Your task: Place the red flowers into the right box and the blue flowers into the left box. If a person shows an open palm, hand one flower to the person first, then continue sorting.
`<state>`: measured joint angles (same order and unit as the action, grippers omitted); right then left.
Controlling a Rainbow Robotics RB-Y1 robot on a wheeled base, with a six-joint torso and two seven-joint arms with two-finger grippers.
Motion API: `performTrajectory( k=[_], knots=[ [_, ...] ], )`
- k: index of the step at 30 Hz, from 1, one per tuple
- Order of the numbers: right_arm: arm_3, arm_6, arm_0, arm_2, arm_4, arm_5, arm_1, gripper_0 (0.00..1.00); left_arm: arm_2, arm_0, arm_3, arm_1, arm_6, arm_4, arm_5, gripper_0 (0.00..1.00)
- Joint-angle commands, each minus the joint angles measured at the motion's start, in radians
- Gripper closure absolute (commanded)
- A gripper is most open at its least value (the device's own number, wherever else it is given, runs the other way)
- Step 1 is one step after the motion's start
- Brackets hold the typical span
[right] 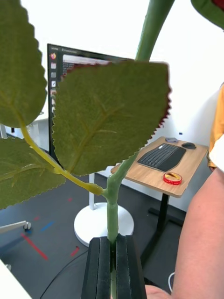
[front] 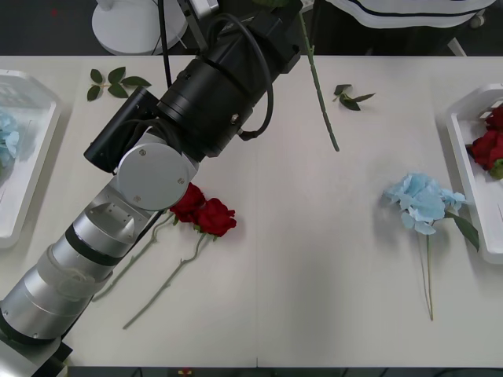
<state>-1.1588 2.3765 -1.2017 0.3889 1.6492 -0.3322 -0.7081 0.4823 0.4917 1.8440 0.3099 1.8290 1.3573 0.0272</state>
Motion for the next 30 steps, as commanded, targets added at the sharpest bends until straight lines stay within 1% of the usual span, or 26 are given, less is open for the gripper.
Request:
performTrajectory(
  k=[1,2,3,4,5,6,7,8,10,14,19,22,25,27,28,30],
  knots=[
    [-0.005,0.007,-0.059,0.002,0.014,0.01,0.021,1.0,0.007,-0.007,0.043,-0.022,-0.059,0.008,0.014,1.0],
    [-0.005,0.004,-0.061,0.002,0.014,0.009,0.021,0.97,0.007,-0.007,0.043,-0.022,-0.059,0.008,0.014,1.0],
    [-0.005,0.003,-0.061,0.001,0.015,0.01,0.021,0.84,0.007,-0.007,0.043,-0.022,-0.059,0.008,0.014,1.0],
    [-0.004,0.001,-0.061,0.002,0.018,0.009,0.021,0.57,0.007,-0.007,0.043,-0.022,-0.059,0.008,0.014,1.0],
    [-0.005,-0.002,-0.061,0.002,0.023,0.009,0.021,0.41,0.007,-0.007,0.043,-0.022,-0.059,0.008,0.014,1.0],
    [-0.005,-0.003,-0.061,0.002,0.026,0.009,0.021,0.33,0.007,-0.007,0.043,-0.022,-0.059,0.008,0.014,1.0],
    [-0.004,-0.005,-0.061,0.002,0.037,0.009,0.021,0.23,0.007,-0.007,0.043,-0.022,-0.059,0.008,0.014,1.0],
    [-0.002,-0.008,-0.061,0.002,0.05,0.009,0.018,0.15,0.007,-0.007,0.043,-0.022,-0.059,0.008,0.014,1.0],
    [-0.002,-0.01,-0.061,0.002,0.073,0.007,0.016,0.08,0.007,-0.007,0.043,-0.022,-0.059,0.008,0.014,1.0],
    [-0.002,-0.013,-0.061,0.002,0.107,-0.01,0.001,0.01,0.007,-0.007,0.043,-0.022,-0.059,0.008,0.014,1.0],
    [-0.002,-0.026,-0.062,0.001,0.165,-0.096,-0.048,0.0,0.007,-0.007,0.043,-0.022,-0.059,0.008,0.014,1.0],
    [-0.002,-0.086,-0.062,0.002,0.182,-0.176,-0.083,0.0,0.007,-0.007,0.043,-0.022,-0.059,0.008,0.014,1.0],
    [-0.002,-0.198,-0.062,0.002,0.175,-0.286,-0.128,0.0,0.007,-0.007,0.043,-0.022,-0.059,0.008,0.014,1.0],
    [-0.004,-0.28,-0.062,0.002,0.152,-0.395,-0.163,0.0,0.007,-0.007,0.043,-0.022,-0.059,0.008,0.014,1.0],
    [-0.002,-0.301,-0.061,0.002,0.146,-0.421,-0.172,0.0,0.007,-0.007,0.043,-0.022,-0.059,0.008,0.014,1.0],
    [-0.004,-0.385,-0.061,0.008,0.123,-0.538,-0.212,0.0,0.007,-0.007,0.043,-0.022,-0.059,0.008,0.014,1.0]
  ],
)
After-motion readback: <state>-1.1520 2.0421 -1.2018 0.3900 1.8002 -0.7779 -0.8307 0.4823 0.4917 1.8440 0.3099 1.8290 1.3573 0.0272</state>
